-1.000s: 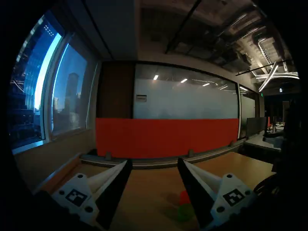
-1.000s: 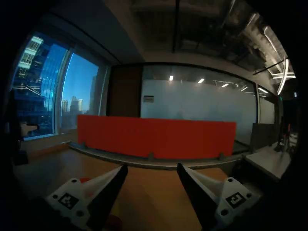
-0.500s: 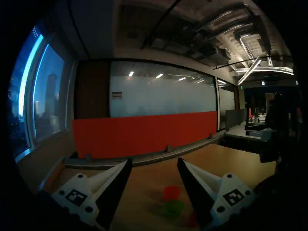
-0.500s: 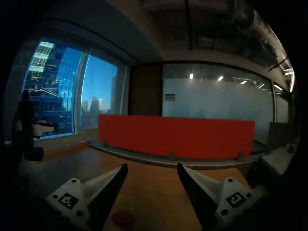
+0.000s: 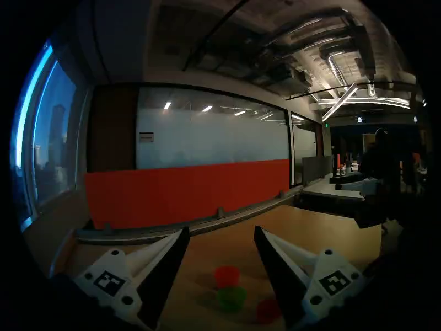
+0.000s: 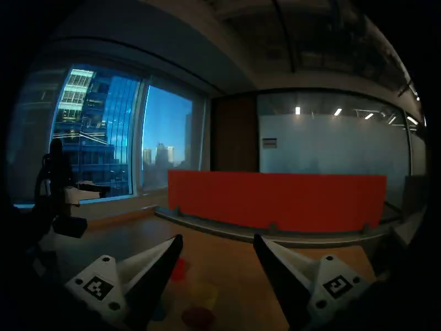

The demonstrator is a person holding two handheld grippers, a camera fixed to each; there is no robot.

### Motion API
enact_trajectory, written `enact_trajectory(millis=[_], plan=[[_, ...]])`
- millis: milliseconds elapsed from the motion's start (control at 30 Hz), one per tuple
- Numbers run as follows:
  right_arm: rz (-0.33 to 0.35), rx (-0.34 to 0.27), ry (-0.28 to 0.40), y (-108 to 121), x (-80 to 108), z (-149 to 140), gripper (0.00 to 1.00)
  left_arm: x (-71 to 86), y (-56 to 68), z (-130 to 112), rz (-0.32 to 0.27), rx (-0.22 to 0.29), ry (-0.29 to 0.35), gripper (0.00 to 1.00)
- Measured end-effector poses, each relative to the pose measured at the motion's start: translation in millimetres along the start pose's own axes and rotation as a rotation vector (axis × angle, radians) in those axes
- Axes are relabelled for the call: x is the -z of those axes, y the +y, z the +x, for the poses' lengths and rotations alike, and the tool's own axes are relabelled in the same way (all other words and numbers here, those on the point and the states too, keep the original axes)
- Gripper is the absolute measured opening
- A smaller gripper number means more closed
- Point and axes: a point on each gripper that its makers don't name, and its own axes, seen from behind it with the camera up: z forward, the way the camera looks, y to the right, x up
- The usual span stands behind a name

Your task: Pour water

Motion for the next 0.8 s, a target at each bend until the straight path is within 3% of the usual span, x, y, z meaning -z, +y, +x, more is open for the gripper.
enact_trajectory(millis=[500,800], plan=[[0.122,0.039,-0.056,-29,-0.2,-7,0.99,-2.8,7.5,-20,-0.071,-0.011,-0.07,0.86],[0.162,0.053,-0.097,-35,1.6,-14,0.99,-1.6,13.3,-31,-0.123,-0.012,-0.121,0.86]])
